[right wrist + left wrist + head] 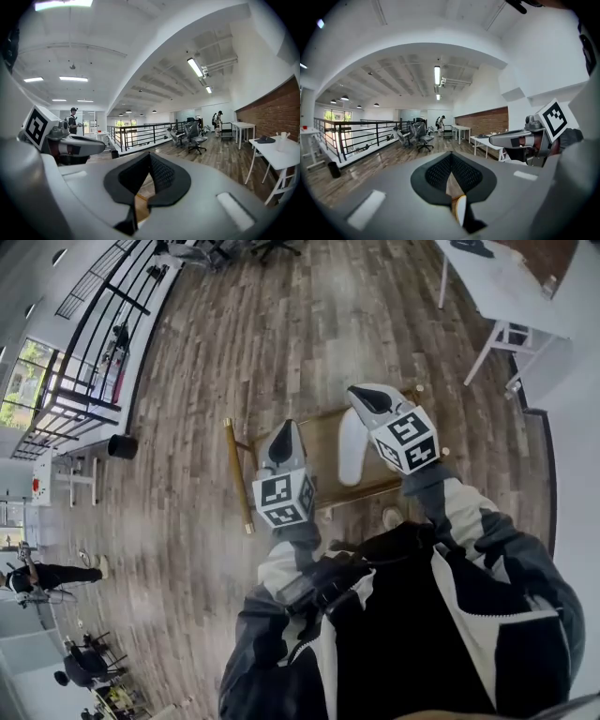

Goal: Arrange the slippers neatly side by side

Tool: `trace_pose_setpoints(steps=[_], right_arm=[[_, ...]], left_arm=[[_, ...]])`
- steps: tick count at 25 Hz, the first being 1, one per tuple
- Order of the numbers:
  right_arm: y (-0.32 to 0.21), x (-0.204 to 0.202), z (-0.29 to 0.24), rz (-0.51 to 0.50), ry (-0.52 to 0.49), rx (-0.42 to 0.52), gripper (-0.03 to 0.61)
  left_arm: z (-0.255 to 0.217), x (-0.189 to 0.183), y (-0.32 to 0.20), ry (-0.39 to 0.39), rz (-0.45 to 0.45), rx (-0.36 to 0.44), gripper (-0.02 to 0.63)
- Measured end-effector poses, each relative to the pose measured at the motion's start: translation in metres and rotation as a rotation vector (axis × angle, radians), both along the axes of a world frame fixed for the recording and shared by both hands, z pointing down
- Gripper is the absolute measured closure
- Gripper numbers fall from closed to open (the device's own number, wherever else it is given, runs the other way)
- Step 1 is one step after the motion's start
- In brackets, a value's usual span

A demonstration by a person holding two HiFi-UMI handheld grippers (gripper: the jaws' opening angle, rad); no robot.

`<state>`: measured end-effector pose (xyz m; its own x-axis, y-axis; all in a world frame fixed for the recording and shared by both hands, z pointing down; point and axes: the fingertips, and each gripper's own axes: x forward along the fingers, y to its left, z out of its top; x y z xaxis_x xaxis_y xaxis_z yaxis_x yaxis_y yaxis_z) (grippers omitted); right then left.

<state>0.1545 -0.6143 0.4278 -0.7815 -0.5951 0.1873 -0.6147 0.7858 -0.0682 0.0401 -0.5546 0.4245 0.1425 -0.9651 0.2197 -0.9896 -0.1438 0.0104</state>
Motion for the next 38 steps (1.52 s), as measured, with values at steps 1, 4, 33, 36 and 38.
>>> trace_pose_setpoints(steps=[1, 4, 33, 36, 38], right_arm=[[-0.002, 0.001, 0.002, -0.011, -0.001, -0.004, 0.574], [-0.005, -0.008, 0.01, -0.053, 0.003, -0.011, 0.574], [-0.03, 0.117, 0.034, 0.225, 0.175, -0.047, 0.574], [-0.029, 0.13, 0.039, 0.246, 0.189, -0.052, 0.574], [-0.029, 0.136, 0.04, 0.257, 0.196, -0.052, 0.574]], left_arm=[[0.003, 0.0, 0.0, -0.006, -0.014, -0.009, 0.604], [0.009, -0.007, -0.001, -0.004, -0.054, -0.012, 0.603], [0.314, 0.078, -0.055, -0.212, 0.274, -0.742, 0.363], [0.334, 0.082, -0.056, -0.202, 0.272, -0.802, 0.35], [0.343, 0.086, -0.057, -0.201, 0.279, -0.828, 0.348]])
